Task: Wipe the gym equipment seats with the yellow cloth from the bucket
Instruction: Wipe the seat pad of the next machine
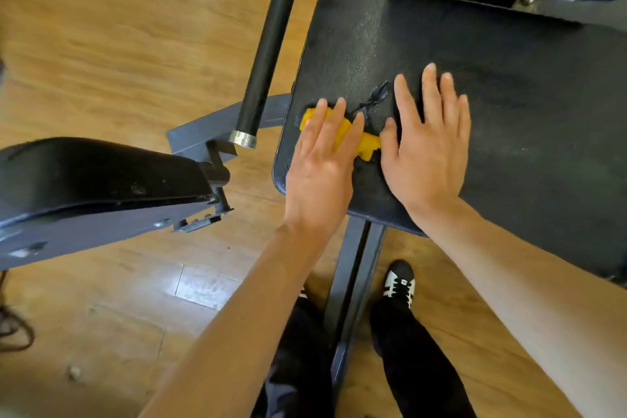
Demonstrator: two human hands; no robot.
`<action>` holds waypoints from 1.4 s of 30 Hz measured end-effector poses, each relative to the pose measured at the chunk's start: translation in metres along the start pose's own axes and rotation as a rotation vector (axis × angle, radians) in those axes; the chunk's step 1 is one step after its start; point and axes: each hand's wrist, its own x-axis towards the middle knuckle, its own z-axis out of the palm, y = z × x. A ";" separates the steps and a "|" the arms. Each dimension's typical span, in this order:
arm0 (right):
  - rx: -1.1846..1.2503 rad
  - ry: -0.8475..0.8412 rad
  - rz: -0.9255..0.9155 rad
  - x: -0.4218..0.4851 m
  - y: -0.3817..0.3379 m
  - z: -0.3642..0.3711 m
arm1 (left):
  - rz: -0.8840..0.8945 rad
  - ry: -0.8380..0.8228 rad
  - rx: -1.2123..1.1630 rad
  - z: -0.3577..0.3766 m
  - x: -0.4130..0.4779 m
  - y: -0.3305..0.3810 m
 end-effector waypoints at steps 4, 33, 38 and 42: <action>-0.018 0.011 -0.005 -0.001 0.000 0.003 | -0.013 0.053 0.001 0.006 0.056 -0.017; -0.037 -0.008 0.013 0.004 -0.006 0.001 | -0.143 0.040 -0.152 0.010 0.151 -0.037; -0.038 -0.018 0.012 0.004 -0.005 0.000 | -0.145 0.054 -0.202 -0.006 0.092 -0.035; -0.045 -0.008 0.004 0.003 -0.006 0.001 | -0.277 0.076 -0.238 -0.025 0.001 -0.026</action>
